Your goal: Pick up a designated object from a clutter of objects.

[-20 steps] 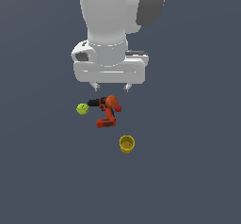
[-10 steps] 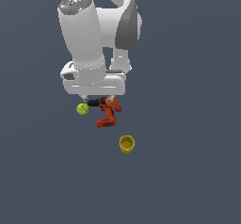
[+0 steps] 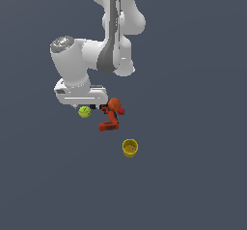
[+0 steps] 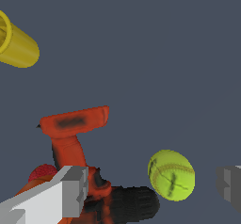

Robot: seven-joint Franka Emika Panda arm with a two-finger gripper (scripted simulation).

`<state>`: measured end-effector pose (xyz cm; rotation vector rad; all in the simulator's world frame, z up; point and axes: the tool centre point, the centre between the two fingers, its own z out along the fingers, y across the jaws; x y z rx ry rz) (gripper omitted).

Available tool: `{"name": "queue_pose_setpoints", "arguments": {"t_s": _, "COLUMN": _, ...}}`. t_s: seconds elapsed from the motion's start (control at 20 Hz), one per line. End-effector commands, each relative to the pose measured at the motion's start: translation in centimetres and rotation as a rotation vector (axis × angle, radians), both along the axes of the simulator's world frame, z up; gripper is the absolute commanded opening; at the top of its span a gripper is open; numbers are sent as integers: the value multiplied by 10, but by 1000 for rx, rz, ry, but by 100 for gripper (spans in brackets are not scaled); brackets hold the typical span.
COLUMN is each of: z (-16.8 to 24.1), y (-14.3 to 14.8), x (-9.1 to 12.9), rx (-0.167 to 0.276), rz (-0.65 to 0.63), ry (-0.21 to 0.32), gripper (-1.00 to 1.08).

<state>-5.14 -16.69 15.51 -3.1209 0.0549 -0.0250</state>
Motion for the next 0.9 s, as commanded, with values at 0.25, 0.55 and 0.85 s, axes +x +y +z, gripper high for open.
{"name": "queue_pose_setpoints", "arguments": {"t_s": 0.25, "z": -46, "y": -38, "x": -42, "rx": -13, "rz": 9, "ry": 10, "gripper": 100}}
{"name": "queue_pose_setpoints", "arguments": {"t_s": 0.55, "z": -62, "y": -51, "x": -59, "rx": -19, "rz": 12, "ry": 15, "gripper": 100}}
{"name": "queue_pose_setpoints", "arguments": {"t_s": 0.85, "z": -64, "y": -52, "x": -61, "rx": -19, "rz": 11, "ry": 17, "gripper": 100}}
